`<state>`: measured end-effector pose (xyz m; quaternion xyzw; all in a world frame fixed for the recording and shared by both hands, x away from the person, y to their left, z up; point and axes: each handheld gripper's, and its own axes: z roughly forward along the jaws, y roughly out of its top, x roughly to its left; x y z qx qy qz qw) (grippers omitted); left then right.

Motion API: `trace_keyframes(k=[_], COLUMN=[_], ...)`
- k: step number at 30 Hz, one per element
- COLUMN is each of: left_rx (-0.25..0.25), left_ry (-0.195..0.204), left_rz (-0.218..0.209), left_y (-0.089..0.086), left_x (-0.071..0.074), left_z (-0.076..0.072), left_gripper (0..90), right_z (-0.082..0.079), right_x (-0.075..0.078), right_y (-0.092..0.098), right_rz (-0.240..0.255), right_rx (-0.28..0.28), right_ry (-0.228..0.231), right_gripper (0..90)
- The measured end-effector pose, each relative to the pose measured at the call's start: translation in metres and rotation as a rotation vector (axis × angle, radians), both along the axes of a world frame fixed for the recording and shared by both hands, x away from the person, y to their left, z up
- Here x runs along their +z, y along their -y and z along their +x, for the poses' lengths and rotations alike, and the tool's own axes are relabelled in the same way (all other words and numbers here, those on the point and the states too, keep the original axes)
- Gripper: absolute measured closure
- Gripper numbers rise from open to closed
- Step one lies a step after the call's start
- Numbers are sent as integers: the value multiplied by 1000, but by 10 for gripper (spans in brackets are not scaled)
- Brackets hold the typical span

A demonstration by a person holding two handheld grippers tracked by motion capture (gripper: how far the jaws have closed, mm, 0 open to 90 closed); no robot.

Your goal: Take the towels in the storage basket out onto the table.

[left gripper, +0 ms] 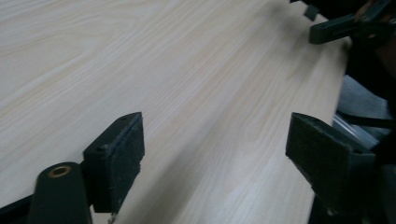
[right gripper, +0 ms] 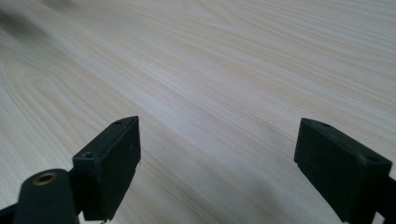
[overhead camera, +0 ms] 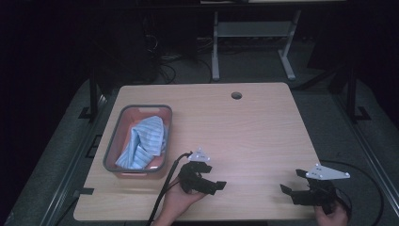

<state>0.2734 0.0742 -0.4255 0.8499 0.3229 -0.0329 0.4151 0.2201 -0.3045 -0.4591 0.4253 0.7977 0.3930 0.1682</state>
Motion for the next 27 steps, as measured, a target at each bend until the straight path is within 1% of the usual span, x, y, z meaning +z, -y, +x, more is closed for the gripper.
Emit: trace_keyframes(k=[2,4,6,7,8,11,13,16,17,20,21,22,24,26,27], left_rx=[-5,-13,-27,-23,-23,-20,-24,-21,-23,-21,-21,-18,-22,-19,-19], left_ry=[10,14,31,33,22,20,8,6,8,5,13,12,13,7,6], left_rz=[9,30,44,51,52,52,50,58,69,66,73,67,87,76,78], left_y=[3,8,11,12,14,17,18,19,19,20,19,19,18,17,16], left_x=[5,11,16,18,20,24,29,36,39,46,49,53,58,61,63], left_z=[4,7,12,14,19,25,30,36,38,44,46,48,53,56,58], left_gripper=[164,164,164,164,164,168,168,169,168,168,169,170,170,170,170], right_z=[-1,-1,-1,-1,-2,-2,-3,-4,-4,-4,-4,-3,-3,-4,-4], right_x=[1,1,2,2,2,4,4,5,5,5,5,5,5,5,5], right_y=[2,4,6,7,7,7,6,4,3,1,1,0,-2,-3,-3], right_rz=[3,6,15,18,16,13,6,-1,-3,-6,-4,-7,-12,-10,-10], right_rx=[-5,-13,-20,-22,-26,-28,-25,-20,-18,-12,-12,-7,-4,-3,-4], right_ry=[3,8,9,9,8,15,17,17,19,22,19,19,18,17,18], right_gripper=[141,141,141,141,141,141,141,141,141,140,140,141,141,141,141])
